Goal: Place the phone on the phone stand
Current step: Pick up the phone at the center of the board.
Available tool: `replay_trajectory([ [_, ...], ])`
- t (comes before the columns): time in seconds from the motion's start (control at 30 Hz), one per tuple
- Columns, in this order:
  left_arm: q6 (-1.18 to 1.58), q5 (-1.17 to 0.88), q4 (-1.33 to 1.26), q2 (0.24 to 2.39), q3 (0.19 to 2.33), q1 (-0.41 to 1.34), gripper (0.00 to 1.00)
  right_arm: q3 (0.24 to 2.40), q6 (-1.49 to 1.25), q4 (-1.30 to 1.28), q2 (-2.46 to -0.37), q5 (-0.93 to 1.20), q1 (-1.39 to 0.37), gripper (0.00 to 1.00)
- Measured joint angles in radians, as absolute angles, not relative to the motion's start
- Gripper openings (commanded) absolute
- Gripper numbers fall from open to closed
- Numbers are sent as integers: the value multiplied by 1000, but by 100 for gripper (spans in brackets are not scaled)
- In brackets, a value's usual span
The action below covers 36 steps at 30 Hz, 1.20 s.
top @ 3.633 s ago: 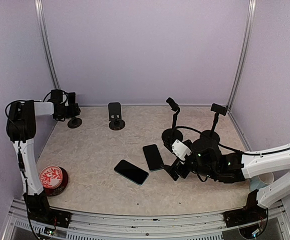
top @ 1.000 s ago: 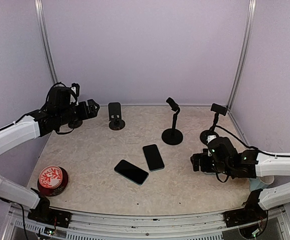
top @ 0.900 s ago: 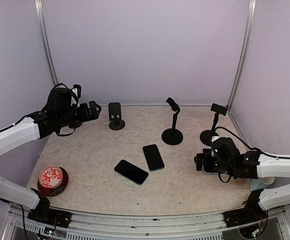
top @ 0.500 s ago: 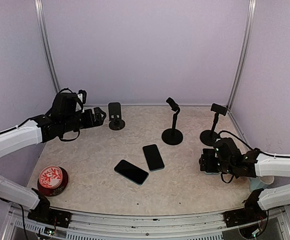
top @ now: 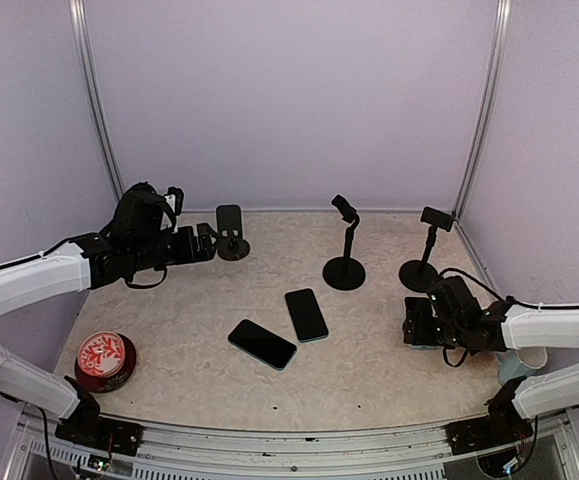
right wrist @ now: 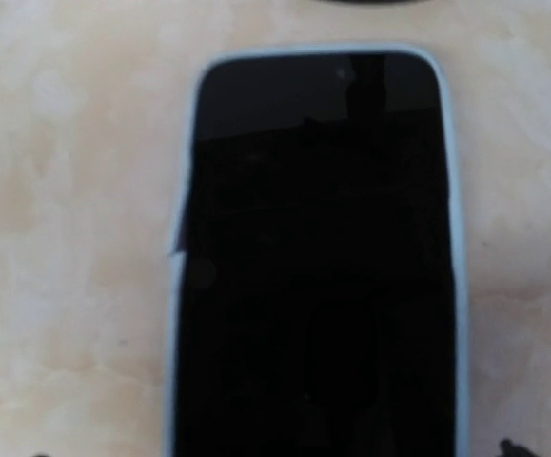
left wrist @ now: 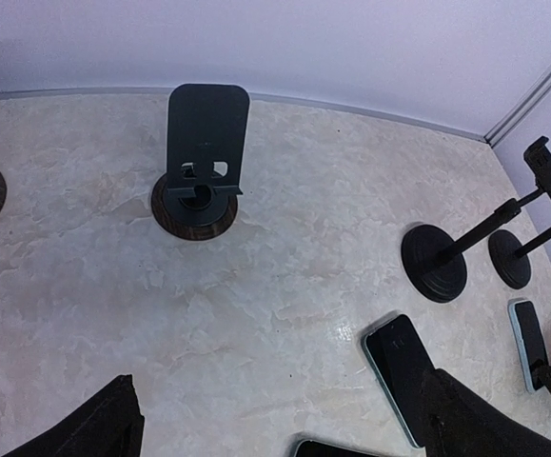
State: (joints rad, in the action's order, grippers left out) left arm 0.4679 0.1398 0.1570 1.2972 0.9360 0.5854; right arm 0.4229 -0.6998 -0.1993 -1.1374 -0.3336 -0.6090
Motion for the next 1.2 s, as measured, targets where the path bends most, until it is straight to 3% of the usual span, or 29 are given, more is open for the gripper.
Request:
replay_trajectory([
  [0.9,491,148,157,1281,911,597,99,483,-648,-116,-1380,-349,-588,100],
  [1.0,491,149,157,1281,911,597,99,488,-647,-112,-1390,-355,-588,95],
  [1.1,491,153,156,1281,909,597,99,491,-646,-110,-1395,-360,-588,82],
  [1.2,491,158,157,1281,907,597,99,491,-647,-101,-1396,-355,-586,75],
])
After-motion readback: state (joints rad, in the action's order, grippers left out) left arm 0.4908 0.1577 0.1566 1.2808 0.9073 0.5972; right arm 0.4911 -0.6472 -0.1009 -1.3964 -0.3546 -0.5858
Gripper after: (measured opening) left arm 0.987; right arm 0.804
